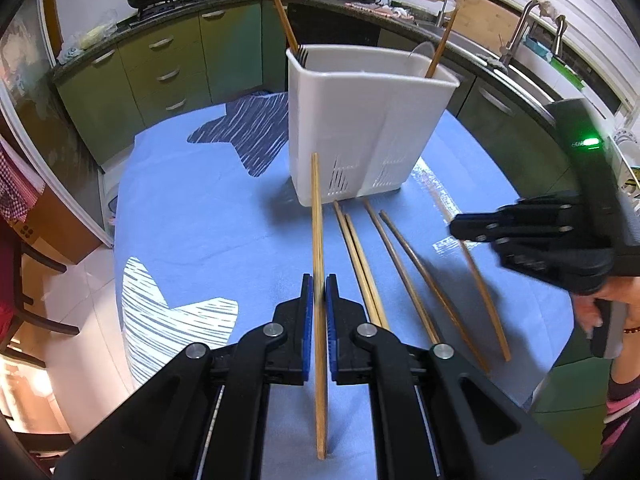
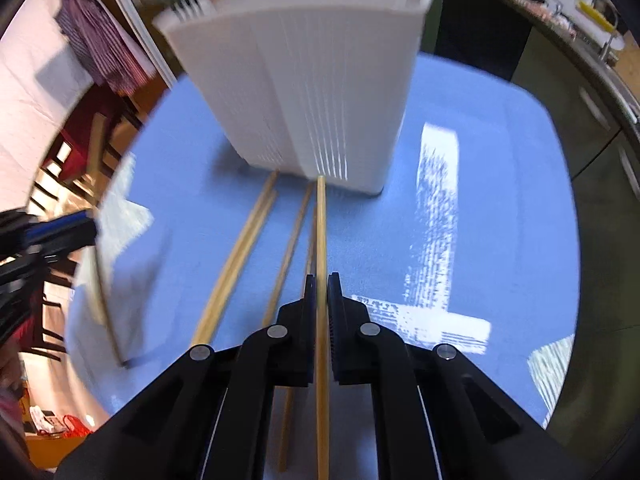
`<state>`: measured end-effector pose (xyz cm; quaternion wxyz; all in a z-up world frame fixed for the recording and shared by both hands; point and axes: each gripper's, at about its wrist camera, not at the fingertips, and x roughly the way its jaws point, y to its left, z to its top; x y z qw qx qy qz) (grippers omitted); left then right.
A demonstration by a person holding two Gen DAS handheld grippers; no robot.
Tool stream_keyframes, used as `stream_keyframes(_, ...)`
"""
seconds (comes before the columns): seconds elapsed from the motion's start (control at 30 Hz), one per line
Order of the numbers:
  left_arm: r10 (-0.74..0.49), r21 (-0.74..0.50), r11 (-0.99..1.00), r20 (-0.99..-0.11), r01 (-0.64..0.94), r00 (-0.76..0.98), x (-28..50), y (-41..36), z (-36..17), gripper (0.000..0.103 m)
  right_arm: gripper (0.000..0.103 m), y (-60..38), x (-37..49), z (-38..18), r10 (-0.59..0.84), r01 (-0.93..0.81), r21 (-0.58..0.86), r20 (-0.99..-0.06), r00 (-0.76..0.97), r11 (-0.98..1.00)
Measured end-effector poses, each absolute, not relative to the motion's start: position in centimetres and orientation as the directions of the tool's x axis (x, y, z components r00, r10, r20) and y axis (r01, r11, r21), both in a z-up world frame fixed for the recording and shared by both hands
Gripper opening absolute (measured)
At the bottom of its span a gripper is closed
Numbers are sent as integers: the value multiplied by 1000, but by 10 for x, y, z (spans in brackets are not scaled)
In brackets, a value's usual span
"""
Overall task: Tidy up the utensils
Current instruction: 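Grasp another wooden chopstick with the right tool while the left tool holds its chopstick upright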
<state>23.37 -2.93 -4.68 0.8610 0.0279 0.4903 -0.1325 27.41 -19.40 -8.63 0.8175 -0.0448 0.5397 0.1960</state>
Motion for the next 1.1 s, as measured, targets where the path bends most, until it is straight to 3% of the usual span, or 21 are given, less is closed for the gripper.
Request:
stream_keyframes(0.47,-223,-57,955,-785,291,578,189,-24,-5,6,7,-251,191,-9,352,-392,151,-782,514,908)
stream_keyframes(1.1,-237,-51,949,-764,310,600,177,-26,10,6,7,-266,179,-1,366,-394,157,-758,539,905)
